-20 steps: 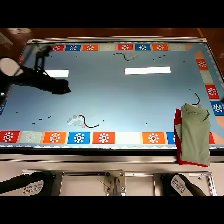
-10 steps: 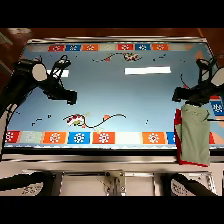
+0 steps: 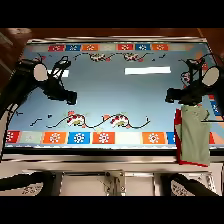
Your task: Fold the shirts.
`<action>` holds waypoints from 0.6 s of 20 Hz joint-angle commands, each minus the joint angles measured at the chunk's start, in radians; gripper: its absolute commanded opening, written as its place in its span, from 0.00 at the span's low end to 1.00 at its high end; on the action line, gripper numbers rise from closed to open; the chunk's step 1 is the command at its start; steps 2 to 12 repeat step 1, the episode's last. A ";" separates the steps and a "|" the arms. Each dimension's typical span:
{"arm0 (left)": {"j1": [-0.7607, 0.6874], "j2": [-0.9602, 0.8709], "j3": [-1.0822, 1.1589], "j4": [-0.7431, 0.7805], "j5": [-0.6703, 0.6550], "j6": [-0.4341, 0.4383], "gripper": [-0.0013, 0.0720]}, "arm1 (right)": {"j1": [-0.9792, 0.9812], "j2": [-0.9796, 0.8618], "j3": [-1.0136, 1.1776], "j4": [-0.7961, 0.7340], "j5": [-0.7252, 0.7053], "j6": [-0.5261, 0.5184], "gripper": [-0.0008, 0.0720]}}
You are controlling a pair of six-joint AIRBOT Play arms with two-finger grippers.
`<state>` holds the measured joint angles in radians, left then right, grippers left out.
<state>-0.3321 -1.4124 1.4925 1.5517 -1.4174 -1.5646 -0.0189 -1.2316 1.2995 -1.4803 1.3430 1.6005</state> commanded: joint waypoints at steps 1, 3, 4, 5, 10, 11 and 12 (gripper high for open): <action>0.001 -0.001 0.001 0.001 -0.002 0.000 0.91 | 0.003 -0.001 0.001 0.001 0.000 -0.001 0.95; 0.001 -0.001 0.001 0.001 -0.002 0.000 0.91 | 0.003 -0.001 0.001 0.001 0.000 -0.001 0.95; 0.001 -0.001 0.001 0.001 -0.002 0.000 0.91 | 0.003 -0.001 0.001 0.001 0.000 -0.001 0.95; 0.001 -0.001 0.001 0.001 -0.002 0.000 0.91 | 0.003 -0.001 0.001 0.001 0.000 -0.001 0.95; 0.001 -0.001 0.001 0.001 -0.002 0.000 0.91 | 0.003 -0.001 0.001 0.001 0.000 -0.001 0.95; 0.001 -0.001 0.001 0.001 -0.002 0.000 0.91 | 0.003 -0.001 0.001 0.001 0.000 -0.001 0.95; 0.001 -0.001 0.001 0.001 -0.002 0.000 0.91 | 0.003 -0.001 0.001 0.001 0.000 -0.001 0.95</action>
